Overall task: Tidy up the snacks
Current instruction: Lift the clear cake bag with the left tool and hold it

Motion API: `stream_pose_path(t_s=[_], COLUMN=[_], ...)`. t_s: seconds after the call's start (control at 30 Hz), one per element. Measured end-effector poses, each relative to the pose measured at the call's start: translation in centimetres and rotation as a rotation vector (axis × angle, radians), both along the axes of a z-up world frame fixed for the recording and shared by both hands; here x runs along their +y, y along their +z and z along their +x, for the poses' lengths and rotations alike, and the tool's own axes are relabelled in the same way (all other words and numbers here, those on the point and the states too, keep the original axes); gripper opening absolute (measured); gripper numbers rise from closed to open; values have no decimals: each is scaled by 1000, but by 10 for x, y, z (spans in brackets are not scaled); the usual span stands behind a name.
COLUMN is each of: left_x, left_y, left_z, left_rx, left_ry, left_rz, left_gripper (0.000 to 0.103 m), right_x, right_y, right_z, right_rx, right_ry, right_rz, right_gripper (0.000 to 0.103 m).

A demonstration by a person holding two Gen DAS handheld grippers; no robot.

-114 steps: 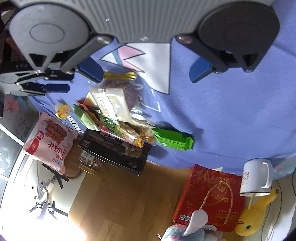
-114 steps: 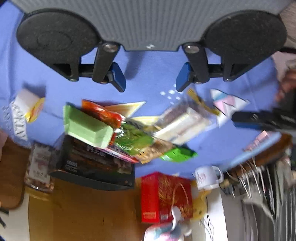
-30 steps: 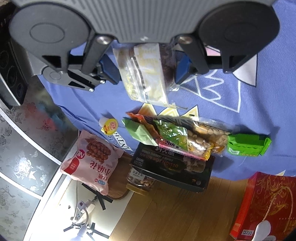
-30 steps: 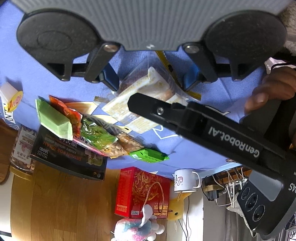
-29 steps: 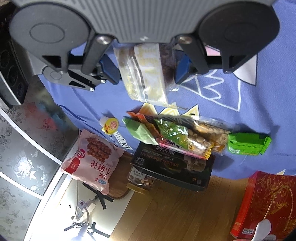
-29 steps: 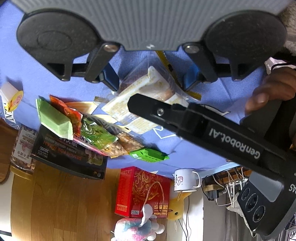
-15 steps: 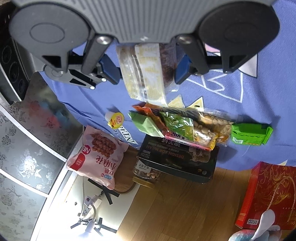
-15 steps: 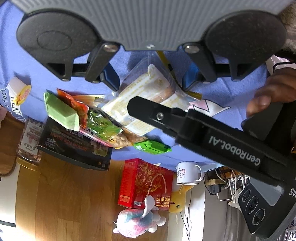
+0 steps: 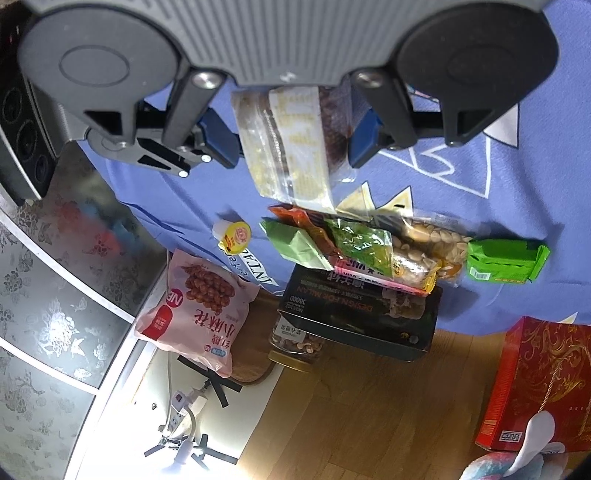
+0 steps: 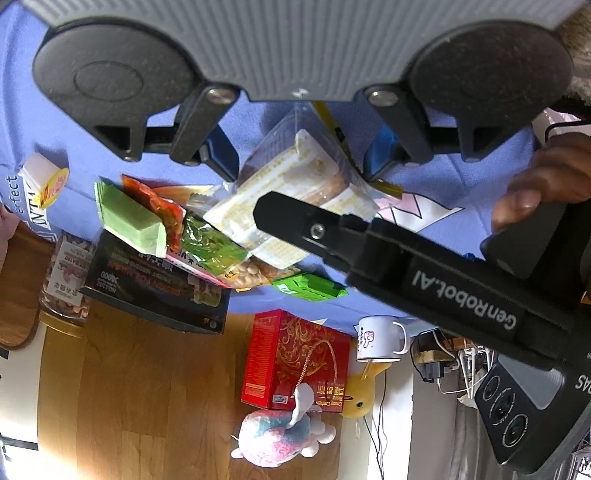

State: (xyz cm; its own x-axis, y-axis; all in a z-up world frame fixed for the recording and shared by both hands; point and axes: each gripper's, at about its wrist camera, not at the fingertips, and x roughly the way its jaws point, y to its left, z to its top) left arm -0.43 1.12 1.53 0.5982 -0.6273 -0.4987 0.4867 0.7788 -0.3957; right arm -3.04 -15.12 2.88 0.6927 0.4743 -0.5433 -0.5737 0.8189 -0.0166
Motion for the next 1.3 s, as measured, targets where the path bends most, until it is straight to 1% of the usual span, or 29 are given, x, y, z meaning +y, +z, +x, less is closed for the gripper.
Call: stream_pose_path(t_s=[0.37, 0.53, 0.63, 0.87, 1.07, 1.3], left_x=[-3, -6, -8, -12, -14, -14], left_y=[7, 14, 19, 30, 33, 30], left_z=[0, 4, 9, 20, 27, 29], left_rx=[-21, -40, -52, -73, -77, -65], left_ry=[-5, -3, 4, 17, 18, 19], left_rz=[4, 11, 19, 17, 10, 10], left_gripper=[66, 66, 66, 66, 66, 66], right_x=[-1, -1, -2, -1, -2, -2], right_y=[3, 9, 13, 19, 21, 19], right_z=[0, 1, 6, 19, 23, 26], right_rx=[-22, -66, -84, -130, -147, -139], right_ry=[-12, -18, -21, -21, -28, -30], right_rz=[-1, -17, -8, -35, -38, -41], right_gripper=[76, 76, 76, 76, 76, 76])
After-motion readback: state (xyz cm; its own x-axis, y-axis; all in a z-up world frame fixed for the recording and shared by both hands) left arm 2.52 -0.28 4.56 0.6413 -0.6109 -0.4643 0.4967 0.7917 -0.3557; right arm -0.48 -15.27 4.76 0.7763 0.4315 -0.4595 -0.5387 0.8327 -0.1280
